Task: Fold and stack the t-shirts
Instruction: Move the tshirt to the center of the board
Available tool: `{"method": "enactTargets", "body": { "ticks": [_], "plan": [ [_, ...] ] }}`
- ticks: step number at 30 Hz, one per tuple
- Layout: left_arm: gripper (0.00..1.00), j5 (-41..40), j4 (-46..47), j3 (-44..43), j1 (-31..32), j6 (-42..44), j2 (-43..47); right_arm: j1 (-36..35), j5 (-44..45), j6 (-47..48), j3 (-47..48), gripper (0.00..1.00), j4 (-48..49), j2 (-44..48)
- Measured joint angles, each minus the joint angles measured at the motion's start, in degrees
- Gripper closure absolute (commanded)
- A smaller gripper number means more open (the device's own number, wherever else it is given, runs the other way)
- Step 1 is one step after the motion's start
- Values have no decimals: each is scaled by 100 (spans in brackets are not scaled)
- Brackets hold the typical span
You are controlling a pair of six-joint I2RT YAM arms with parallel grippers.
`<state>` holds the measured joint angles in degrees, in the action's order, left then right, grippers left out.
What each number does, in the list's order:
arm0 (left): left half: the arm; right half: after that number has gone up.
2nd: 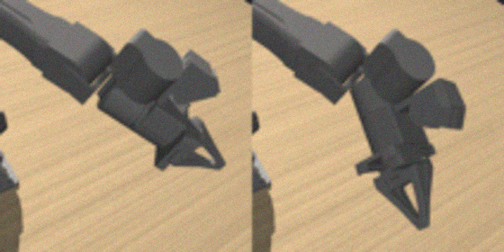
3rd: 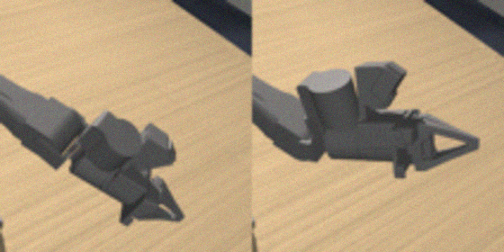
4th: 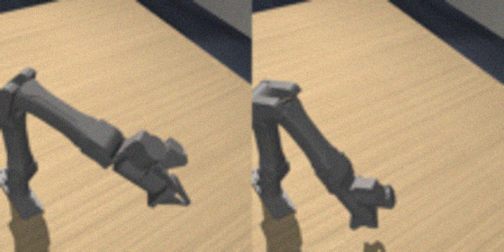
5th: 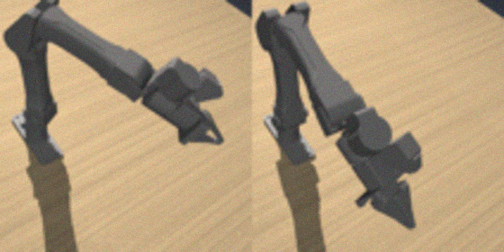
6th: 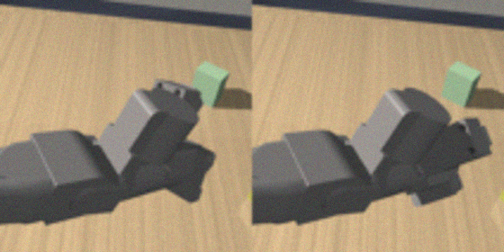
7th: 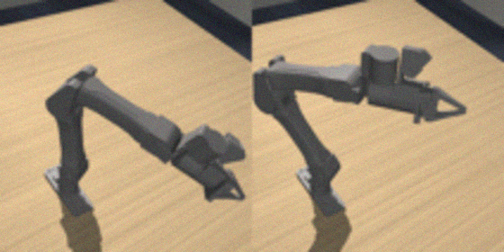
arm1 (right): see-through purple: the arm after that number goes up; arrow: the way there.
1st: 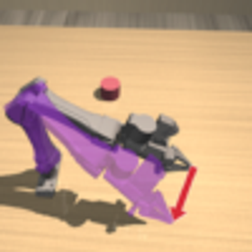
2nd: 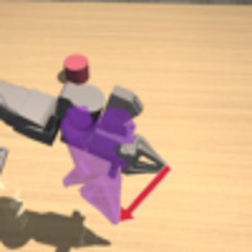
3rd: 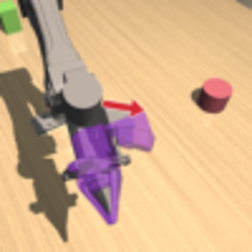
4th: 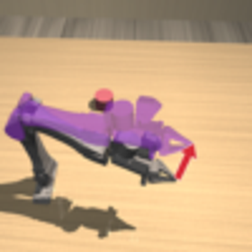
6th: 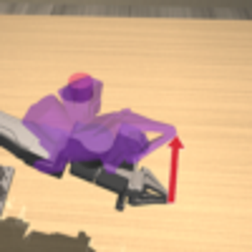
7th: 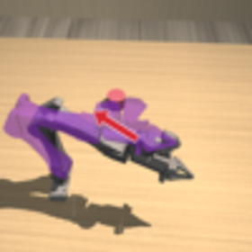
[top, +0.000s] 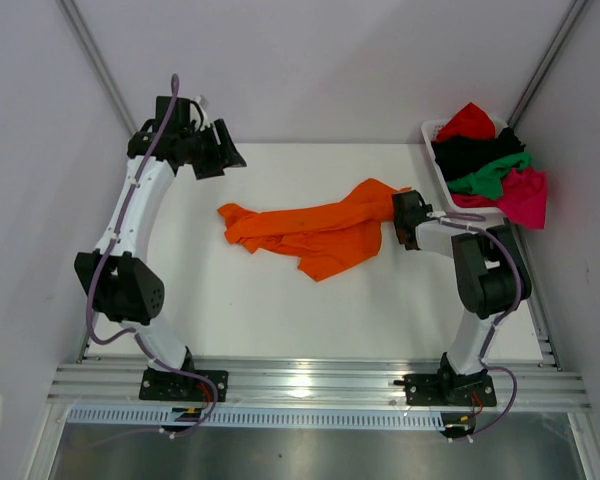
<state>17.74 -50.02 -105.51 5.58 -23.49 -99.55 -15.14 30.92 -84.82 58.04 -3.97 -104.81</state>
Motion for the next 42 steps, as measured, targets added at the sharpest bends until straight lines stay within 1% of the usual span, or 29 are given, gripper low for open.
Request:
{"method": "enactTargets", "body": {
  "ticks": [8,11,14,15,16,18,23,28,32,37,42],
  "plan": [
    [33,-7,-4,42,0,0,103,17,-205,107,129,53,603,-378],
    [33,-11,-20,42,0,0,103,17,-289,149,214,55,726,-485],
    [34,-11,-22,42,0,0,103,17,-372,234,269,73,841,-588],
    [34,-9,-22,48,0,0,103,17,-407,254,275,84,876,-629],
    [34,-9,-22,52,0,0,103,17,-433,286,275,88,920,-669],
    [34,-9,-24,63,0,0,103,17,-485,343,282,94,1034,-750],
    [35,-2,-37,85,0,0,103,24,-616,560,356,98,1119,-822],
    [36,-37,-35,85,2,2,74,24,-636,872,507,99,1106,-824],
    [37,-223,-39,85,31,24,-44,22,-638,1176,763,99,1104,-841],
    [38,-400,-66,85,85,66,-238,-11,-640,1631,1421,99,1051,-1104],
    [38,-411,-85,85,144,105,-380,-70,-629,2323,2474,99,1158,-1436]
  ]
}}
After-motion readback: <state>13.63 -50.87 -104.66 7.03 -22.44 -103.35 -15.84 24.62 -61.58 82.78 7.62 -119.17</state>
